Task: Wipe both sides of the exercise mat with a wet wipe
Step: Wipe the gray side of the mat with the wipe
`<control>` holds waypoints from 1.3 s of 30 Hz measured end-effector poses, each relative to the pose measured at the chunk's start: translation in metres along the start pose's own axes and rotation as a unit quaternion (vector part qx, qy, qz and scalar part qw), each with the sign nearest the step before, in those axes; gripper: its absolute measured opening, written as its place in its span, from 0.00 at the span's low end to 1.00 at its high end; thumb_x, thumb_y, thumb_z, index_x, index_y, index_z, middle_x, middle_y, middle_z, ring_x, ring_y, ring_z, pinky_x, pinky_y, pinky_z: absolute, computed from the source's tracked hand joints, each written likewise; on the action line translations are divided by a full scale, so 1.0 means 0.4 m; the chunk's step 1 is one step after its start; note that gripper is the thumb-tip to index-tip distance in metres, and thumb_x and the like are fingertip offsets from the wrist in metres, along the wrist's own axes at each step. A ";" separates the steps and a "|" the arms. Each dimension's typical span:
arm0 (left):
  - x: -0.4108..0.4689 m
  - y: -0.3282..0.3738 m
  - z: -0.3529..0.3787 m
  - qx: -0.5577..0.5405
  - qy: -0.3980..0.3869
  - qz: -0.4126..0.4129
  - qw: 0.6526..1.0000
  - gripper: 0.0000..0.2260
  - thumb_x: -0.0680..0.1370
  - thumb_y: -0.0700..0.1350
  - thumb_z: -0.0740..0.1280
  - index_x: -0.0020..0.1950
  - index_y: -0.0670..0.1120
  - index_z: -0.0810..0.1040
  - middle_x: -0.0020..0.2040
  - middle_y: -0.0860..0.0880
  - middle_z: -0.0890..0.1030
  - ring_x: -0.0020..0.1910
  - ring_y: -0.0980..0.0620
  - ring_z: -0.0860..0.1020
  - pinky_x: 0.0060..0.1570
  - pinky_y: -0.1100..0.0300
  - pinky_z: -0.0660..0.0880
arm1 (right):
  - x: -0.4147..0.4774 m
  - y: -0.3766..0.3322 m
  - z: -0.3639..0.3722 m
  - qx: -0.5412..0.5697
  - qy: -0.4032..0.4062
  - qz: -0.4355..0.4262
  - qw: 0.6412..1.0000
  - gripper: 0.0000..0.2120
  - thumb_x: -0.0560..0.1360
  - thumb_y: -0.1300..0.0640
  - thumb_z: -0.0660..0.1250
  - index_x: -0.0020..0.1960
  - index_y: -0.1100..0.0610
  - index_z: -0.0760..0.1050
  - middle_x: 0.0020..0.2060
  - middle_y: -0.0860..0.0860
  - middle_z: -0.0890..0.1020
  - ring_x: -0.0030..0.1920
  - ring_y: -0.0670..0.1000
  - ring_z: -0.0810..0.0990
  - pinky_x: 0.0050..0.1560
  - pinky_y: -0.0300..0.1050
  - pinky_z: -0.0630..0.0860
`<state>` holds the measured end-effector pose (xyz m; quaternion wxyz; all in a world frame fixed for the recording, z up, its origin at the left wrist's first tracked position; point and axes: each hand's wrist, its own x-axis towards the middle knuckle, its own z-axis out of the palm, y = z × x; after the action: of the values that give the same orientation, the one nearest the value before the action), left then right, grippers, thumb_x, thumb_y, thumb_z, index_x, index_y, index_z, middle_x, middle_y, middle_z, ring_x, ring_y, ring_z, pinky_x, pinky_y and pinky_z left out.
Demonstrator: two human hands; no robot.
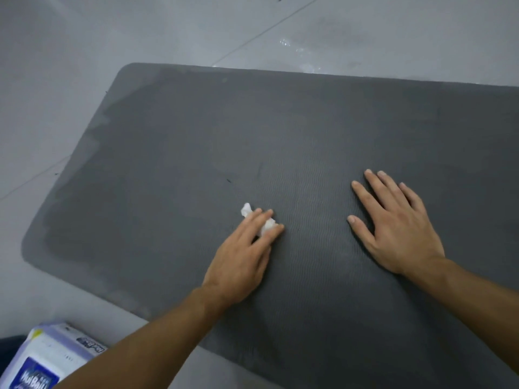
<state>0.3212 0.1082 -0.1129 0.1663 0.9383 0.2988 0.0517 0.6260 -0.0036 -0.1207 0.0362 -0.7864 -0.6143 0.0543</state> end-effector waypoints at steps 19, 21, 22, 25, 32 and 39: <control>-0.043 -0.120 -0.086 0.044 -0.040 -0.139 0.988 0.24 0.87 0.50 0.55 0.83 0.49 0.60 0.84 0.49 0.56 0.83 0.47 0.53 0.81 0.48 0.56 | -0.002 0.000 -0.003 -0.003 0.006 -0.003 1.000 0.34 0.84 0.35 0.45 0.84 0.53 0.56 0.84 0.54 0.55 0.84 0.54 0.50 0.82 0.59 0.52; -0.050 -0.074 -0.071 0.034 -0.056 -0.132 0.989 0.23 0.86 0.53 0.56 0.82 0.53 0.63 0.85 0.51 0.52 0.84 0.45 0.51 0.78 0.50 0.56 | -0.004 0.000 -0.002 -0.007 0.004 -0.009 1.000 0.35 0.84 0.35 0.44 0.84 0.53 0.55 0.84 0.55 0.55 0.84 0.54 0.50 0.82 0.59 0.52; -0.048 -0.054 -0.066 0.027 -0.050 -0.149 0.987 0.23 0.85 0.54 0.58 0.81 0.54 0.65 0.85 0.51 0.51 0.83 0.45 0.51 0.76 0.50 0.58 | -0.003 0.001 -0.002 -0.008 0.001 -0.010 1.000 0.35 0.84 0.35 0.43 0.84 0.53 0.55 0.84 0.55 0.55 0.84 0.55 0.50 0.82 0.59 0.51; -0.045 -0.010 -0.055 0.029 -0.031 -0.175 0.984 0.24 0.85 0.53 0.61 0.81 0.49 0.66 0.85 0.50 0.49 0.82 0.44 0.57 0.72 0.51 0.68 | -0.004 -0.005 -0.003 -0.007 -0.008 -0.006 1.000 0.36 0.84 0.34 0.42 0.84 0.54 0.54 0.84 0.55 0.54 0.84 0.55 0.49 0.82 0.59 0.51; -0.077 0.123 -0.004 0.043 -0.110 0.114 0.986 0.27 0.85 0.51 0.60 0.81 0.40 0.63 0.84 0.44 0.57 0.82 0.46 0.57 0.80 0.54 0.56 | -0.099 -0.070 0.004 -0.004 -0.013 -0.022 1.000 0.40 0.83 0.31 0.45 0.85 0.57 0.53 0.84 0.56 0.53 0.84 0.55 0.48 0.83 0.56 0.51; -0.075 0.045 -0.020 0.096 -0.107 0.140 0.980 0.26 0.86 0.52 0.56 0.82 0.41 0.62 0.83 0.46 0.61 0.82 0.48 0.60 0.80 0.53 0.58 | -0.106 -0.074 0.004 -0.015 -0.022 -0.018 0.999 0.39 0.83 0.31 0.44 0.85 0.56 0.51 0.84 0.56 0.52 0.84 0.56 0.47 0.83 0.57 0.51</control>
<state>0.3049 0.0793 -0.0990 0.0978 0.9826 0.1481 -0.0554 0.5870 -0.0376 -0.1170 0.0115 -0.7743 -0.6297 0.0614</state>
